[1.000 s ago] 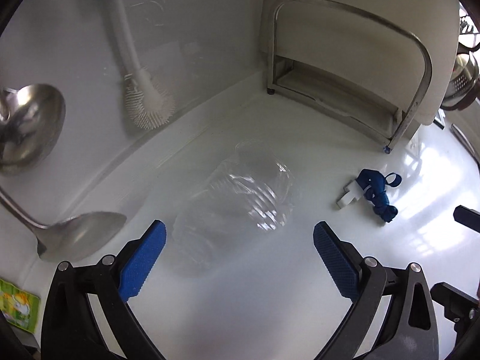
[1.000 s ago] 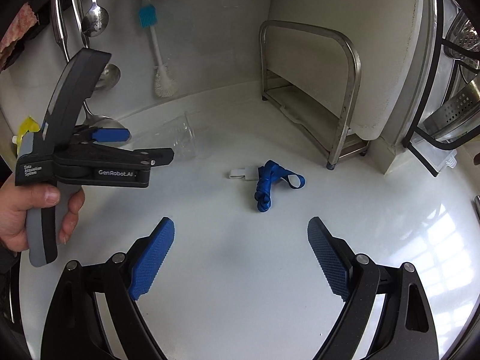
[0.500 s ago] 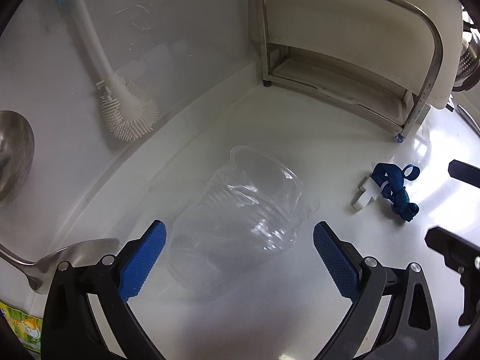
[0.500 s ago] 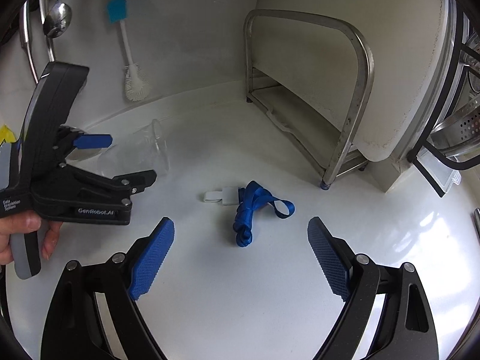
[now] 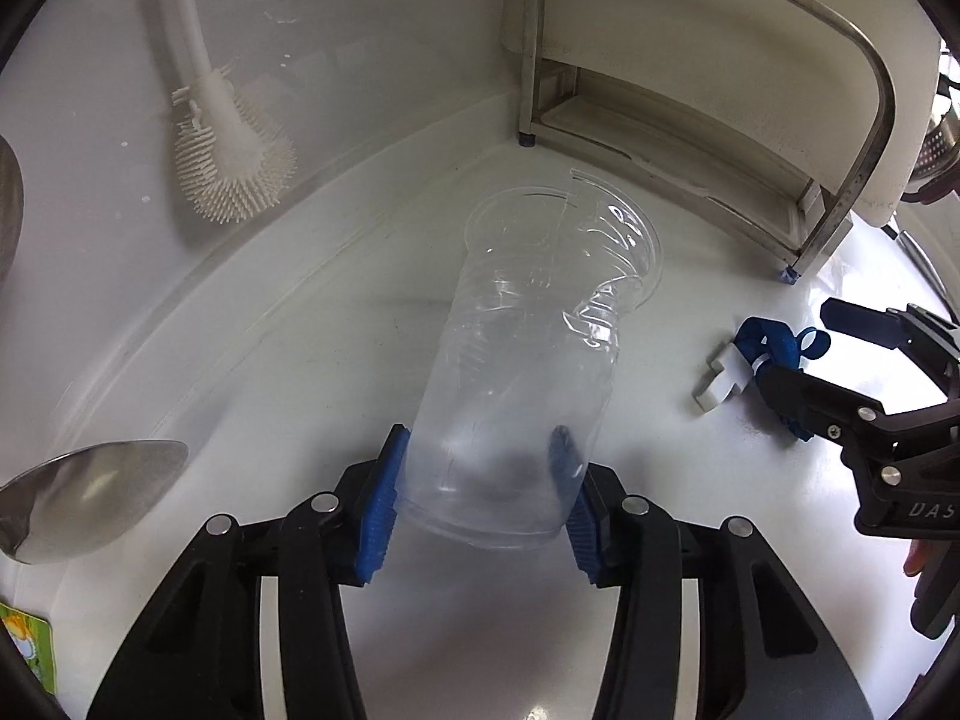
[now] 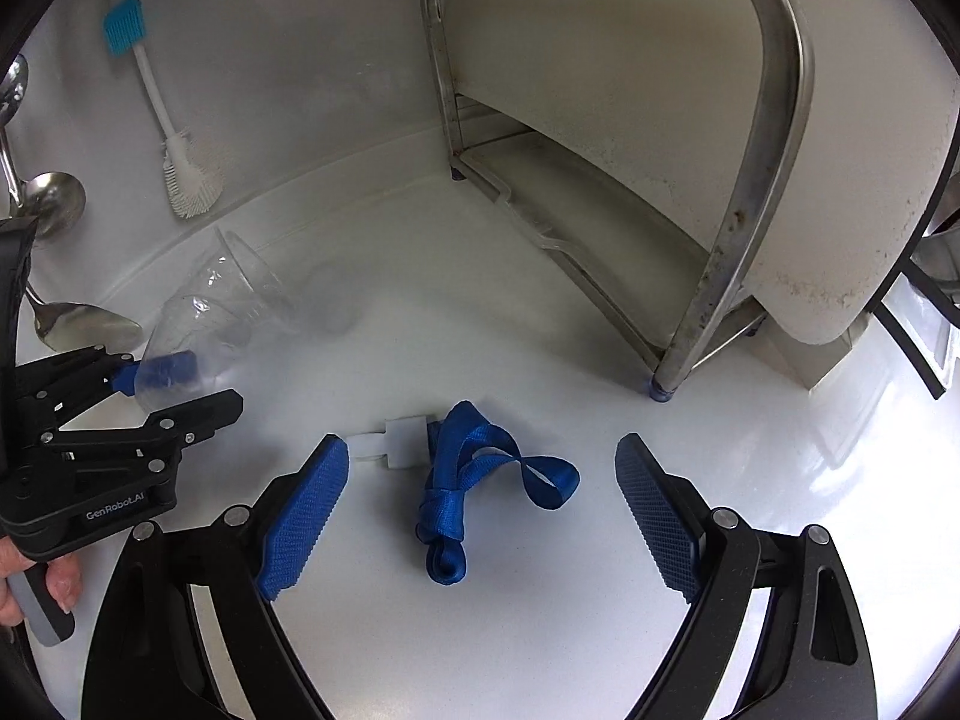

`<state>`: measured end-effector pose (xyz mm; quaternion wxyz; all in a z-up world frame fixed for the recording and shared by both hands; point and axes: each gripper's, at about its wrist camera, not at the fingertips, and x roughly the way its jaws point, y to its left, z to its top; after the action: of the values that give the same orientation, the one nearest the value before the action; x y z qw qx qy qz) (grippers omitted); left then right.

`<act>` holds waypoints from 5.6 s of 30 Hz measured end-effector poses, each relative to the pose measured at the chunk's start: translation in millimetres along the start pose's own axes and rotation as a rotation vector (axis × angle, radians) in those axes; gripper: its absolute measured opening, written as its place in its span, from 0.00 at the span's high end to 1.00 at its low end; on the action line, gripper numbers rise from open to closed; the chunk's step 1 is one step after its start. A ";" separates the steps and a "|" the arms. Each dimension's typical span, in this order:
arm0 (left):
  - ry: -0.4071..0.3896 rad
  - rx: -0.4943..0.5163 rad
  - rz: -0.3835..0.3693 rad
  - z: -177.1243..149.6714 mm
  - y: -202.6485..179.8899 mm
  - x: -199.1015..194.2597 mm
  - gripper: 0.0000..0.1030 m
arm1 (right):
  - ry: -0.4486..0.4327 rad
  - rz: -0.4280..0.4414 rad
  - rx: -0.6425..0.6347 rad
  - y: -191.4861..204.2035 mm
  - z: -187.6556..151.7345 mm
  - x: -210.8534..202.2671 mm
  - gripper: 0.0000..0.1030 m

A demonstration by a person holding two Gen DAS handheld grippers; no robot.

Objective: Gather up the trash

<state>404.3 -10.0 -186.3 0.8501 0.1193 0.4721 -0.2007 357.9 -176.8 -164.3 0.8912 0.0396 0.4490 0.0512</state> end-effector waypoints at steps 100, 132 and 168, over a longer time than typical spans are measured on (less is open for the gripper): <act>0.009 0.175 -0.159 -287.2 -267.4 -274.0 0.55 | 0.080 0.205 -0.046 -36.9 -351.5 -329.0 0.89; 0.337 0.237 -0.238 -367.6 -321.9 -180.8 0.55 | 0.313 0.105 -0.082 -63.4 -448.3 -260.4 0.88; 0.264 0.232 -0.155 -334.0 -302.7 -256.4 0.08 | 0.293 0.105 -0.018 -93.9 -427.5 -285.4 0.29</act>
<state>-106.5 -90.0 -147.9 0.7433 0.2052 0.5609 -0.3013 -149.6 -295.6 -201.8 0.8126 0.0472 0.5710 0.1068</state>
